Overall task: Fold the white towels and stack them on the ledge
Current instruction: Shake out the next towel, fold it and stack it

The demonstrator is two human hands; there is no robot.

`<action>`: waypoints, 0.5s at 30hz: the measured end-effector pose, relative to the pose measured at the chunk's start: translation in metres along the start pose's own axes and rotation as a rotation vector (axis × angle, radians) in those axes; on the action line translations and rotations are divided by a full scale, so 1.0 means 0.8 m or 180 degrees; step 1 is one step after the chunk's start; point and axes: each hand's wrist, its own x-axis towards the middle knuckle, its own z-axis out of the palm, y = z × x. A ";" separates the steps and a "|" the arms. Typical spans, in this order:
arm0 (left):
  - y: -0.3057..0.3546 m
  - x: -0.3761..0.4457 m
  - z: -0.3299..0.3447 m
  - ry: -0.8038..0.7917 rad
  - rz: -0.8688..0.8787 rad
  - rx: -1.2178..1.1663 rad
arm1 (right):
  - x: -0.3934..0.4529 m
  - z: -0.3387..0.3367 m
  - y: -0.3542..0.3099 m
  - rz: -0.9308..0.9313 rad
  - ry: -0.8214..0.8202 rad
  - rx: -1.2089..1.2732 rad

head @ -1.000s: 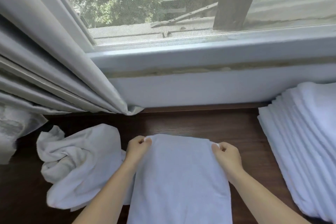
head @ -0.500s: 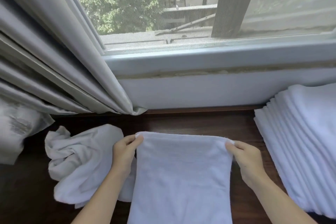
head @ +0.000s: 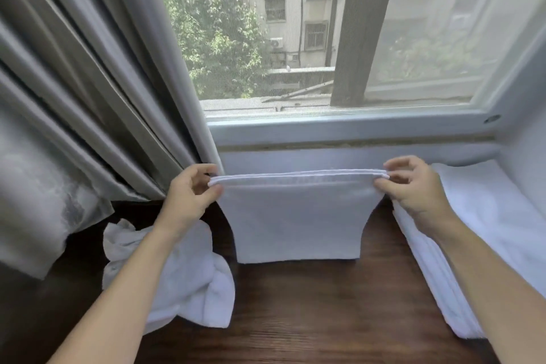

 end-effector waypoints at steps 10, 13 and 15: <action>0.042 -0.015 0.000 0.0172 0.0257 0.0083 | -0.014 -0.025 -0.052 -0.0528 -0.0184 -0.0385; 0.001 -0.068 -0.001 0.0068 0.0210 0.0134 | -0.069 -0.028 -0.009 -0.0373 -0.0353 -0.0635; -0.040 -0.112 0.004 -0.0160 0.0001 0.0299 | -0.112 -0.024 0.034 -0.0142 -0.0442 -0.0758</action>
